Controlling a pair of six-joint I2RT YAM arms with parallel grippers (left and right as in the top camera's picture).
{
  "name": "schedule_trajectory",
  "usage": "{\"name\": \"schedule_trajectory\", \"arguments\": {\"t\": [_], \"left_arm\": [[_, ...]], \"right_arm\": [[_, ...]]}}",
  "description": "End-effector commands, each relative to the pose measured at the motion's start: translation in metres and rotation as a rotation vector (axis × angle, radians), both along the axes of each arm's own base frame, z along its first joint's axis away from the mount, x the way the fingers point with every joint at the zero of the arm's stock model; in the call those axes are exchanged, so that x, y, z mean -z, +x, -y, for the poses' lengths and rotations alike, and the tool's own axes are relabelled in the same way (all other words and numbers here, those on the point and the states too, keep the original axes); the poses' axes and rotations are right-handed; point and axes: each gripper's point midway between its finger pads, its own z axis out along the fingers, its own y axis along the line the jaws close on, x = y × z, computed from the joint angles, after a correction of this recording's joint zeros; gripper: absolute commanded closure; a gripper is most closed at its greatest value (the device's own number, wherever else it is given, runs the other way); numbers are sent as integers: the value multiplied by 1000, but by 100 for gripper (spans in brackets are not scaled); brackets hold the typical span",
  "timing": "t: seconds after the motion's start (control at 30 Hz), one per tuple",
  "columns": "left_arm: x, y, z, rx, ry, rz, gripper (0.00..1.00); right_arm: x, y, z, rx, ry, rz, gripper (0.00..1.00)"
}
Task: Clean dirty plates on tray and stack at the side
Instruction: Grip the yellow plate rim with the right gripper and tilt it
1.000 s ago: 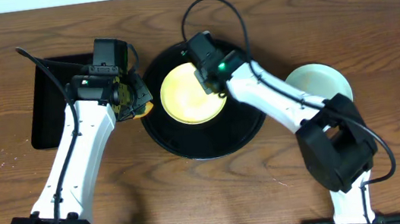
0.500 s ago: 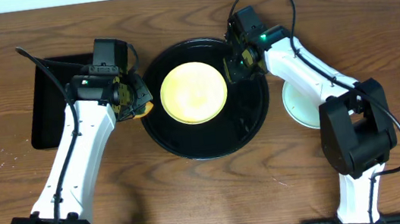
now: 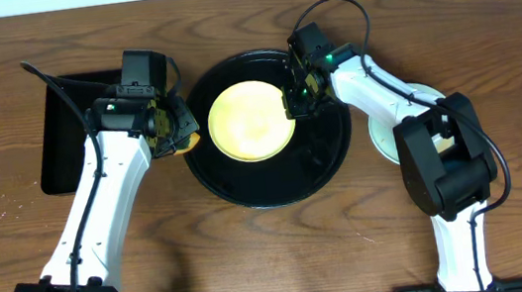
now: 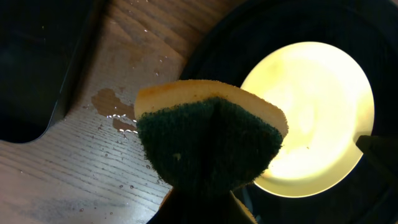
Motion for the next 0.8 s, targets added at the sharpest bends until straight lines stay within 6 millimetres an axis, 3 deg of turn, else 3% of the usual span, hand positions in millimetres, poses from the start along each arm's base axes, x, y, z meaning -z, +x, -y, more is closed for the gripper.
{"name": "schedule_trajectory", "arguments": {"t": [0.0, 0.2, 0.47, 0.77], "left_arm": [[2, -1, -4, 0, 17, -2, 91], [2, -1, -4, 0, 17, -2, 91], [2, -1, -4, 0, 17, -2, 91], [2, -1, -4, 0, 17, -2, 91]], "right_arm": [[16, -6, -5, 10, -17, -29, 99], [26, -12, -13, -10, -26, -46, 99], [52, -22, -9, 29, -55, -119, 99], [42, -15, -8, 36, -41, -95, 99]]}}
